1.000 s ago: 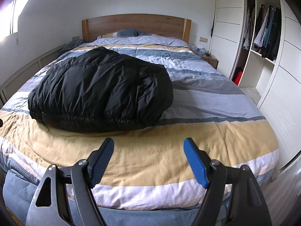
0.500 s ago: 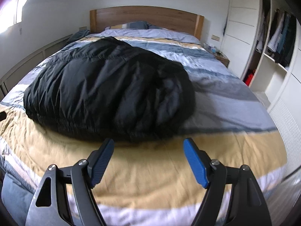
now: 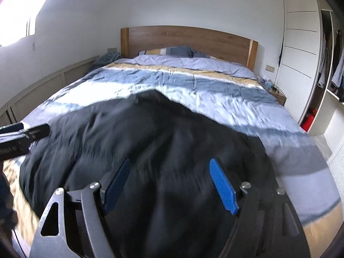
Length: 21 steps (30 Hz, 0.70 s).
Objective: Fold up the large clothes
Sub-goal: 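Press and smooth the top of the coat bundle with both open grippers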
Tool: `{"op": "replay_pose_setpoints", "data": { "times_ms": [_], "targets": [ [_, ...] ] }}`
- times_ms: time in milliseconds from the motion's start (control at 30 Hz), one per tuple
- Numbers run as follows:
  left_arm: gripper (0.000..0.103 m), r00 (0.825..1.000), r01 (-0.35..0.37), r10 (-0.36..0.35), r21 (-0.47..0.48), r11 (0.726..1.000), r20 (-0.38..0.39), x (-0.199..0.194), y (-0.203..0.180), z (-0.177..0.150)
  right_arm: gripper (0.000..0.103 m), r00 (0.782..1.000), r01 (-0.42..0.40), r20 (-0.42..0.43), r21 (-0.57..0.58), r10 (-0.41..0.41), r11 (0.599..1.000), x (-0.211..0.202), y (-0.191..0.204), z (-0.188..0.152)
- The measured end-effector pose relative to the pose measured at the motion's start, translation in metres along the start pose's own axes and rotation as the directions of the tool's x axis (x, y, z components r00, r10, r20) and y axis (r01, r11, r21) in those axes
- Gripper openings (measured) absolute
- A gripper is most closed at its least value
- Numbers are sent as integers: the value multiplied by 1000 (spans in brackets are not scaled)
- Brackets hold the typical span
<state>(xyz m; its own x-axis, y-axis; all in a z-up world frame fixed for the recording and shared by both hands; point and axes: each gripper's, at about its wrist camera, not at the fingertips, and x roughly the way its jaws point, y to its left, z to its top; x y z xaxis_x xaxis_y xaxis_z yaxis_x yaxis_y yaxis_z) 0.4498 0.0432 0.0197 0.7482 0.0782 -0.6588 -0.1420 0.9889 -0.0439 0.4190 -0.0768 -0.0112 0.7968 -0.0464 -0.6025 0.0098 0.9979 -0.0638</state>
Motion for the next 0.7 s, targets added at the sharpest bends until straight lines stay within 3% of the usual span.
{"op": "replay_pose_setpoints", "data": {
  "times_ms": [133,233,400,533,700],
  "targets": [
    [102,998,7,-7,6,1000,-70,46,-12,13,76,999,-9,-39,6,10,1000,48,9,18],
    [102,991,-32,35,28,999,-126,80,-17,13,76,994,-18,-106,17,19,1000,87,9,22],
    [103,980,-60,58,-2,998,-190,124,-11,29,76,989,-11,-145,71,21,997,119,-17,31],
    [102,975,-97,94,-5,995,-203,136,4,36,76,985,-4,-170,120,25,993,129,-56,28],
    [103,957,-193,176,-50,980,-230,139,50,36,76,971,123,-222,146,-89,982,126,-130,3]
  ]
}}
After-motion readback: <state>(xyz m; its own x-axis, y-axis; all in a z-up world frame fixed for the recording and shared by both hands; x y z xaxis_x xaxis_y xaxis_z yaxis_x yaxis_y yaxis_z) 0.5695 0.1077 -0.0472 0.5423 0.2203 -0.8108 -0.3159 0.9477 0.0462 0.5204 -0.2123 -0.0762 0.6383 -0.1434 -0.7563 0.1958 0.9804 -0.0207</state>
